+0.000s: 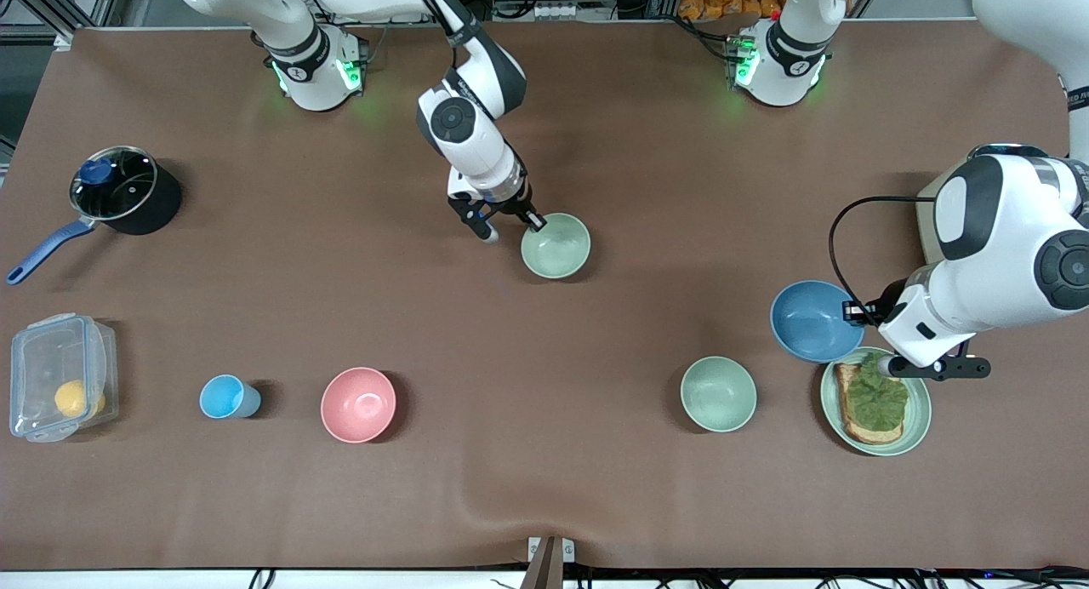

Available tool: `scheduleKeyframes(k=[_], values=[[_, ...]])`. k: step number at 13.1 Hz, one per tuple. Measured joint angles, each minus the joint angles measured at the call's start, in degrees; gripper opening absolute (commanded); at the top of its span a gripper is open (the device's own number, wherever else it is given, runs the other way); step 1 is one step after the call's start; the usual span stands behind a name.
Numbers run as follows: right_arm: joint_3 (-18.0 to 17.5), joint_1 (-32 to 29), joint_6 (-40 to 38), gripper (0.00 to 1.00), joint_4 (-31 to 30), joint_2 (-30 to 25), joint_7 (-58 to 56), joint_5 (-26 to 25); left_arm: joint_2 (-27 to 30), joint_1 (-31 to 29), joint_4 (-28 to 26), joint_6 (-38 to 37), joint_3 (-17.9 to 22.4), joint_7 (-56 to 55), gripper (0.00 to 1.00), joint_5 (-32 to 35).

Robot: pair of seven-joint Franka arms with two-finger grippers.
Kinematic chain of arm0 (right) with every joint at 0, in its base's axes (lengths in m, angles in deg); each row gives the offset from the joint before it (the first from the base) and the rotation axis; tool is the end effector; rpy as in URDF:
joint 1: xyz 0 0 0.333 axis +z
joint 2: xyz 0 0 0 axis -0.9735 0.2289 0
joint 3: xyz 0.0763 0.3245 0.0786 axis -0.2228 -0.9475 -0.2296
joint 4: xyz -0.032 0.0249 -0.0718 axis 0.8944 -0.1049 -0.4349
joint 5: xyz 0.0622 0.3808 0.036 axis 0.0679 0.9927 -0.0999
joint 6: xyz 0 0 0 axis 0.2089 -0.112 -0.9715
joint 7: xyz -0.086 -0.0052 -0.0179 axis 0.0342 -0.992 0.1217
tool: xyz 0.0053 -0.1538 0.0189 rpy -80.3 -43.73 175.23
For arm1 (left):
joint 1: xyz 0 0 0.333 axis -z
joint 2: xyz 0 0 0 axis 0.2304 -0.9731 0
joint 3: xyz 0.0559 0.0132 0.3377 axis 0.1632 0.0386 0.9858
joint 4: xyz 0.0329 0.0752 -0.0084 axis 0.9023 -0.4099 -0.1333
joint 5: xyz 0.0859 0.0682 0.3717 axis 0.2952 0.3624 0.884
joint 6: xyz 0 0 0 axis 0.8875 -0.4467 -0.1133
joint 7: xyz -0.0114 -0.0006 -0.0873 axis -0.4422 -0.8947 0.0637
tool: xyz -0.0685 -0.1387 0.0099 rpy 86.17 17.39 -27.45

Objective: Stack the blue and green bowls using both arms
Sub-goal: 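Carry the green bowl with the right gripper toward the table middle, then lift the blue bowl with the left gripper toward the green bowl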

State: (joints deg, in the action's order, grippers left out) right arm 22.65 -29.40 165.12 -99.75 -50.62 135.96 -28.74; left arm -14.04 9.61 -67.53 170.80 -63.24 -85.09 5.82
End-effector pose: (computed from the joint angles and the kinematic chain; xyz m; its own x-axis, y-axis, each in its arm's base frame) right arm 0.3946 0.4746 0.1977 0.6463 -0.7343 -0.2078 -0.7629 -0.6151 -0.1993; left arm 0.6581 -0.0581 0.3847 0.9910 -0.0232 -0.1322 -0.0224 -0.9997 0.0072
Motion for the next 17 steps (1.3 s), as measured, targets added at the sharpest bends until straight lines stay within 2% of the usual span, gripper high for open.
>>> scheduleKeyframes(k=[2, 3, 4, 5, 6, 7, 8, 13, 17], values=[[0.0, 0.2, 0.0, 0.00, 0.4, 0.2, 0.8, 0.0, 0.0, -0.1, 0.0, 0.0, 0.0, 0.0, 0.00, 0.0], [0.0, 0.3, 0.0, 0.21, 0.5, 0.3, 1.2, 0.0, 0.0, -0.1, 0.1, 0.0, 0.0, 0.0, 0.00, 0.0], [0.0, 0.5, 0.0, 0.25, 0.7, 0.3, 1.6, 0.0, 0.0, -0.1, 0.3, 0.0, 0.0, 0.0, 0.00, 0.0], [0.0, 0.7, 0.0, 0.52, 0.9, 0.4, 1.9, 0.0, 0.1, 0.0, 0.5, 0.0, 0.0, 0.0, 0.00, 0.0], [0.0, 0.7, 0.0, 0.60, 1.1, 0.6, 2.0, 0.0, 0.1, 0.0, 0.6, 0.0, -0.1, 0.0, 0.00, 0.0], [0.0, 0.7, 0.0, 0.77, 1.3, 0.7, 2.0, 0.0, 0.1, 0.0, 0.7, 0.0, -0.2, 0.0, 0.00, 0.0], [0.1, 0.7, 0.0, 1.00, 1.4, 0.9, 2.1, 0.0, 0.1, 0.0, 0.8, 0.0, -0.5, 0.0, 0.00, 0.0], [1.2, 0.7, -2.1, 1.00, 2.6, 0.8, 2.6, 0.0, 0.7, 0.1, 1.1, 0.0, -1.6, 0.0, 0.00, -3.0], [4.6, 0.6, -14.0, 1.00, 6.4, -1.6, 6.3, 0.0, 1.4, 0.2, 1.1, -1.2, -5.0, -2.4, 0.00, -6.2]])
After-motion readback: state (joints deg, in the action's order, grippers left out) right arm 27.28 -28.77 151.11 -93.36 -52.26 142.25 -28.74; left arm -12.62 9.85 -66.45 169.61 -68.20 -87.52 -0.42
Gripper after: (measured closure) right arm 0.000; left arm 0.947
